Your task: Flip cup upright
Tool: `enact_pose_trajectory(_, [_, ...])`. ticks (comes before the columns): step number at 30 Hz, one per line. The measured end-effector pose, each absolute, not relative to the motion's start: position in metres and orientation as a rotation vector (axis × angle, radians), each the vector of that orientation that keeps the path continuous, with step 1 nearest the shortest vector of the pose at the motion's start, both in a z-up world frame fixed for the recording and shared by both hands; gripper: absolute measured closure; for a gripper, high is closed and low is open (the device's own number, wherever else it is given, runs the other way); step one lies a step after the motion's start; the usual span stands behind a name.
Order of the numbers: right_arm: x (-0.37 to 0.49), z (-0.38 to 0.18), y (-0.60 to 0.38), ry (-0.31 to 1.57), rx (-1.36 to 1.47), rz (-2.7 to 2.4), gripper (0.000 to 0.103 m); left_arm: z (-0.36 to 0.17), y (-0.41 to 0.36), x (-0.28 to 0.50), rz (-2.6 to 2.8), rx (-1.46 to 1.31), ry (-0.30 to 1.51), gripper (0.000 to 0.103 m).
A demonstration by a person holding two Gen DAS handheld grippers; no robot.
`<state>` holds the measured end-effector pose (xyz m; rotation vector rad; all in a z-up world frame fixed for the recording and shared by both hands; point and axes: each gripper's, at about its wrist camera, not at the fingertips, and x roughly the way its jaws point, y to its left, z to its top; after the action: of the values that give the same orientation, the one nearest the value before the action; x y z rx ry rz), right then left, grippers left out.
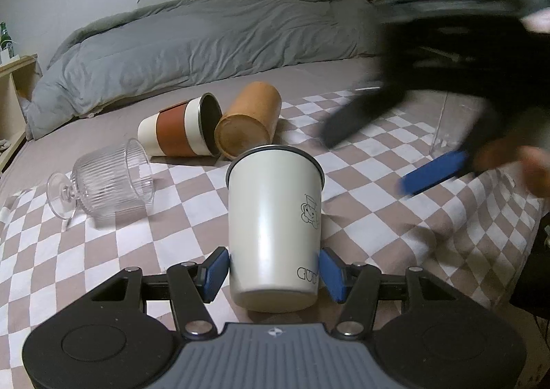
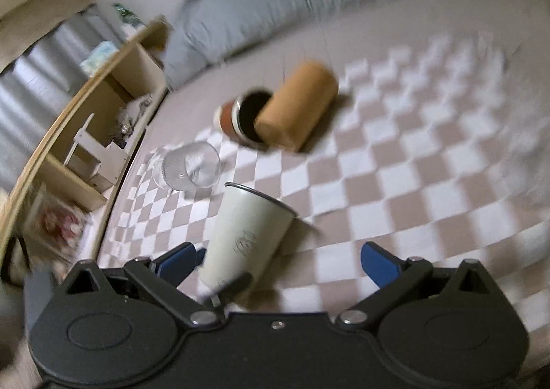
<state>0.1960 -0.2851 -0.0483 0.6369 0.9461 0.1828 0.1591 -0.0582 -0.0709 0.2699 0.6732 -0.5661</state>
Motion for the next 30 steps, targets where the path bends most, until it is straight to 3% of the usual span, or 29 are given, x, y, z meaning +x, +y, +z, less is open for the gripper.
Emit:
enact_pose_trajectory(10, [0.264, -0.107, -0.265, 1.069, 0.902, 0.167, 0.0, -0.07, -0.058, 0.16, -0.579, 0.274, 0.675, 0.044])
enact_pose_trajectory(14, [0.273, -0.114, -0.263, 1.076, 0.893, 0.158, 0.01, -0.071, -0.058, 0.16, -0.596, 0.274, 0.669, 0.044])
enact_pose_trajectory(16, [0.275, -0.112, -0.263, 1.072, 0.852, 0.163, 0.021, -0.072, -0.06, 0.161, -0.603, 0.271, 0.667, 0.044])
enact_pose_trajectory(23, [0.254, -0.079, -0.26, 0.93, 0.626, 0.217, 0.021, -0.068, -0.07, 0.161, -0.645, 0.242, 0.662, 0.043])
enact_pose_trajectory(27, [0.228, -0.05, -0.259, 0.787, 0.399, 0.229, 0.021, -0.063, -0.079, 0.159, -0.674, 0.222, 0.659, 0.029])
enact_pose_trajectory(30, [0.21, -0.039, -0.262, 0.696, 0.234, 0.185, 0.021, -0.061, -0.087, 0.155, -0.699, 0.232, 0.64, 0.024])
